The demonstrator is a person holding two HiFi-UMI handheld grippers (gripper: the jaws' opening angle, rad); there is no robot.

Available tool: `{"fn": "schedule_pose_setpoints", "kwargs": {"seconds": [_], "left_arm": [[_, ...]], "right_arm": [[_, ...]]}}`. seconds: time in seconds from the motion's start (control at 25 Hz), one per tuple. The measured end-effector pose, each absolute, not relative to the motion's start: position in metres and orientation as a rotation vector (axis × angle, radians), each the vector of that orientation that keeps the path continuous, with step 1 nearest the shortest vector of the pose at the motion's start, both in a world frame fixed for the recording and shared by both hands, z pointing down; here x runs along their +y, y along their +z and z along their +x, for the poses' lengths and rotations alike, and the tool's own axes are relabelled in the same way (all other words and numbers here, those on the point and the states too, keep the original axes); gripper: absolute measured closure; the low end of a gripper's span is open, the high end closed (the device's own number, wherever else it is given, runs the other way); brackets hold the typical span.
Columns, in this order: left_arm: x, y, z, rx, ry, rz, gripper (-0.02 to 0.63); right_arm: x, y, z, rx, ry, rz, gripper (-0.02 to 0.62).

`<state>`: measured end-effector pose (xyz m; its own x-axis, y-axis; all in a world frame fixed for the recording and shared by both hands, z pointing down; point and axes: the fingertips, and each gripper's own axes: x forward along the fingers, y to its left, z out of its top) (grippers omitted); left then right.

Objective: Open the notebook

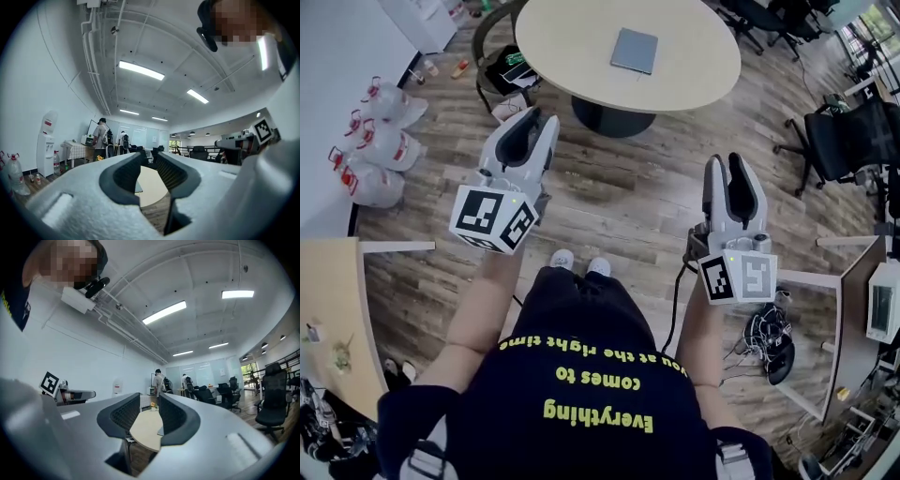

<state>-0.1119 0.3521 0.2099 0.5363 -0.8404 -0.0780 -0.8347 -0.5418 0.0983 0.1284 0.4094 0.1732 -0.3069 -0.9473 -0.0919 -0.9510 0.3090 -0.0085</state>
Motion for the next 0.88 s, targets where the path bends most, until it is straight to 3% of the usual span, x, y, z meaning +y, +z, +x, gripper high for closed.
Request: {"fn": "schedule_pose_setpoints", "kwargs": {"seconds": [0.16, 0.44, 0.6, 0.88], "left_arm": [[0.348, 0.215, -0.096, -1.461, -0.135, 2.697, 0.375], [0.325, 0.220, -0.089, -1.445, -0.104, 2.704, 0.260], [0.290, 0.225, -0.087, -1.401, -0.104, 2.718, 0.198], [0.202, 0.222, -0.097, -1.335, -0.063, 2.773, 0.158]], "right_arm": [[0.401, 0.172, 0.126, 2.519, 0.057, -1.699, 0.396], [0.369, 0.193, 0.115, 2.597, -0.027, -1.674, 0.268], [0.337, 0.202, 0.114, 2.597, -0.057, -1.707, 0.247], [0.251, 0.195, 0.098, 2.546, -0.054, -1.773, 0.236]]}}
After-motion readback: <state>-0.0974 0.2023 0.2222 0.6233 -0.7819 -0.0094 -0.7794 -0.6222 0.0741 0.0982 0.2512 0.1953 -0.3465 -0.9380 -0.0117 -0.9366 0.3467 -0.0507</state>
